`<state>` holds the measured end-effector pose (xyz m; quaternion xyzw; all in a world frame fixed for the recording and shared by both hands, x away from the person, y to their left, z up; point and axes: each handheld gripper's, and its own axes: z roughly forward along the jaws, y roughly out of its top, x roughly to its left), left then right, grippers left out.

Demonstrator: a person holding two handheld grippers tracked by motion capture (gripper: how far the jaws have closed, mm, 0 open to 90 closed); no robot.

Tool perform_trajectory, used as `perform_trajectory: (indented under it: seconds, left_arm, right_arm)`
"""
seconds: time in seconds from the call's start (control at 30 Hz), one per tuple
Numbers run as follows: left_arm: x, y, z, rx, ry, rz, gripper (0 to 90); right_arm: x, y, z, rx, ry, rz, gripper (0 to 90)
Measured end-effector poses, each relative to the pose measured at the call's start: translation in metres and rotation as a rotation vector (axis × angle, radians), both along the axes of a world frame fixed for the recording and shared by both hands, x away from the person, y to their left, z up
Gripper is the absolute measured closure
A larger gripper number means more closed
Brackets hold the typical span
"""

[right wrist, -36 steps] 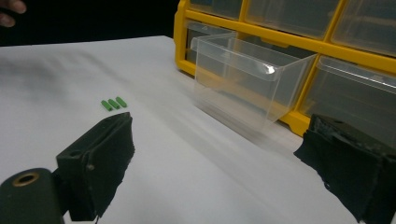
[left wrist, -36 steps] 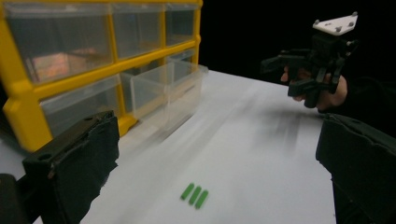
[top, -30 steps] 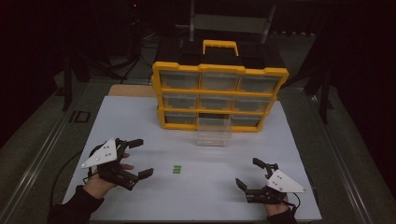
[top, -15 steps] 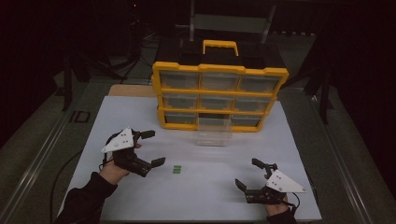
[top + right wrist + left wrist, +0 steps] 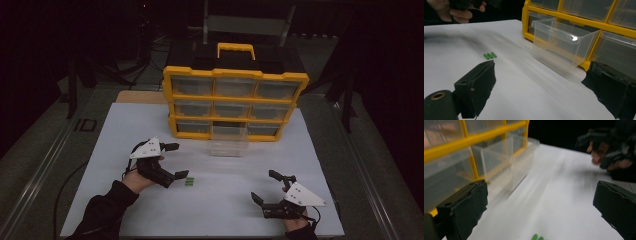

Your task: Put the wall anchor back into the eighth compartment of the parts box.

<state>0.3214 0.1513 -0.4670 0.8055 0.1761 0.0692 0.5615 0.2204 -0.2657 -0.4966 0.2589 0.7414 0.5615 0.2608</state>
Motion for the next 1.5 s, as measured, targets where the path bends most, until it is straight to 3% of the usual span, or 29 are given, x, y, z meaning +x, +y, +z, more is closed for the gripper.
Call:
perform_trajectory:
  seconds: [0.1, 0.33, 0.37, 0.7, 1.0, 1.23, 1.5]
  left_arm:
    - [0.003, -0.004, -0.008, 0.038, 0.010, 0.001, 0.3]
    - [0.006, -0.006, -0.019, 0.079, 0.046, -0.026, 13.7]
    - [0.007, -0.006, -0.023, 0.103, 0.052, -0.030, 13.7]
    - [0.011, -0.009, -0.039, 0.197, 0.089, -0.040, 37.6]
    - [0.013, -0.018, -0.051, 0.293, 0.126, -0.083, 58.4]
    - [0.016, -0.023, -0.055, 0.338, 0.134, -0.081, 70.5]
    - [0.019, -0.031, -0.056, 0.359, 0.144, -0.136, 79.3]
  right_arm:
    - [0.000, 0.000, 0.000, 0.001, 0.000, 0.001, 8.4]
    - [0.000, 0.000, -0.001, -0.001, 0.003, 0.003, 8.4]
    - [0.001, 0.000, -0.001, 0.000, 0.003, 0.004, 8.4]
    - [0.001, 0.001, -0.002, -0.005, 0.012, 0.009, 8.4]
    - [0.001, 0.001, -0.002, -0.008, 0.016, 0.013, 8.4]
    - [0.001, 0.001, -0.002, -0.007, 0.019, 0.012, 8.4]
    - [0.001, 0.001, -0.002, -0.008, 0.020, 0.012, 8.4]
